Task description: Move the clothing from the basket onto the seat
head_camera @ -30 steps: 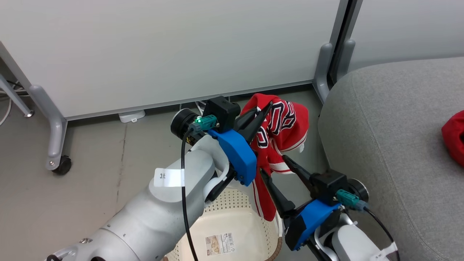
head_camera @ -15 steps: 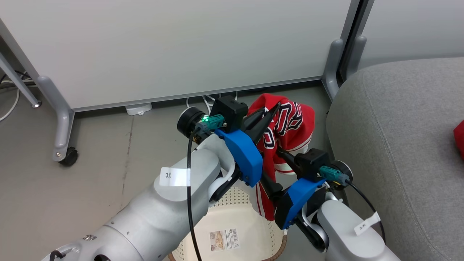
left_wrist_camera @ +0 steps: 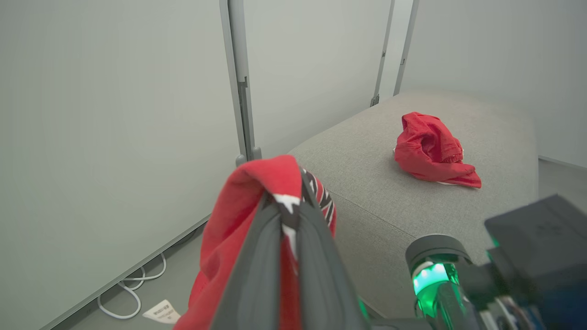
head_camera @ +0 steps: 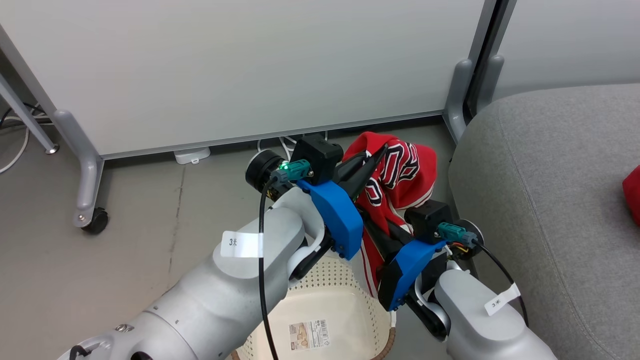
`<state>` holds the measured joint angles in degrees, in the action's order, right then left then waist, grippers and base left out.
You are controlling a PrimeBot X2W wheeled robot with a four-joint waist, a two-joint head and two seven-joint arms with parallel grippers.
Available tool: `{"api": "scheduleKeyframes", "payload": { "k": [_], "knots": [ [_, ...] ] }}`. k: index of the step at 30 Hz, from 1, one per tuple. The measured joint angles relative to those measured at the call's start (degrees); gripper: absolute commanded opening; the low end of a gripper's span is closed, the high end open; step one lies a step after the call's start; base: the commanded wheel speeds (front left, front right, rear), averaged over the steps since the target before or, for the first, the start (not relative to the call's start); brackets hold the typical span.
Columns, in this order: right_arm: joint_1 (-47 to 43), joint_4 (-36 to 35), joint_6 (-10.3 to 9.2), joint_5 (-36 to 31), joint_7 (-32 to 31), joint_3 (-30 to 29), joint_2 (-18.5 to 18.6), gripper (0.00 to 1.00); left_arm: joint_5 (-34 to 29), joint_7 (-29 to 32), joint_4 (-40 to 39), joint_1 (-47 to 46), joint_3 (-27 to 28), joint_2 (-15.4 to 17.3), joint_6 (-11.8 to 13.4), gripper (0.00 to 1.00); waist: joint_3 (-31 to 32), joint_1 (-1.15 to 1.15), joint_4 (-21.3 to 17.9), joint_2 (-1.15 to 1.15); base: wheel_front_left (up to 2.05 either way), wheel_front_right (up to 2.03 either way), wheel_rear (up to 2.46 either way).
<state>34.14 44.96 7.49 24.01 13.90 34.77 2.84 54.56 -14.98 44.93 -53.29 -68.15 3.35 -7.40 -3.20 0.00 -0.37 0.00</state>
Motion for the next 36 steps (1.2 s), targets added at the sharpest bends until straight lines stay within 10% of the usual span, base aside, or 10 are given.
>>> {"api": "scheduleKeyframes", "payload": {
  "k": [13,15,16,36],
  "knots": [
    [0.9,2.0,0.0,2.0,1.0,2.0,0.0,0.0,0.3,0.0,0.2,0.4,0.0,0.2,0.0,0.02,0.9,0.0,-0.7,0.0,0.0,0.0,0.0],
    [1.0,2.1,0.0,2.2,1.0,2.2,0.0,0.0,0.4,0.0,0.2,0.5,0.2,0.2,0.0,0.85,1.0,0.0,-0.8,0.0,0.0,0.0,0.0],
    [1.0,2.2,0.0,2.2,1.1,2.3,0.0,0.0,0.4,0.0,0.1,0.5,0.3,0.2,0.0,1.0,1.0,0.0,-0.8,0.0,0.0,0.0,0.0],
    [1.4,2.1,0.0,2.0,1.1,1.6,0.0,0.0,-4.4,0.0,-3.1,4.1,8.2,2.5,0.1,1.0,0.8,0.0,-1.3,0.0,0.0,0.0,0.0]
  ]
}}
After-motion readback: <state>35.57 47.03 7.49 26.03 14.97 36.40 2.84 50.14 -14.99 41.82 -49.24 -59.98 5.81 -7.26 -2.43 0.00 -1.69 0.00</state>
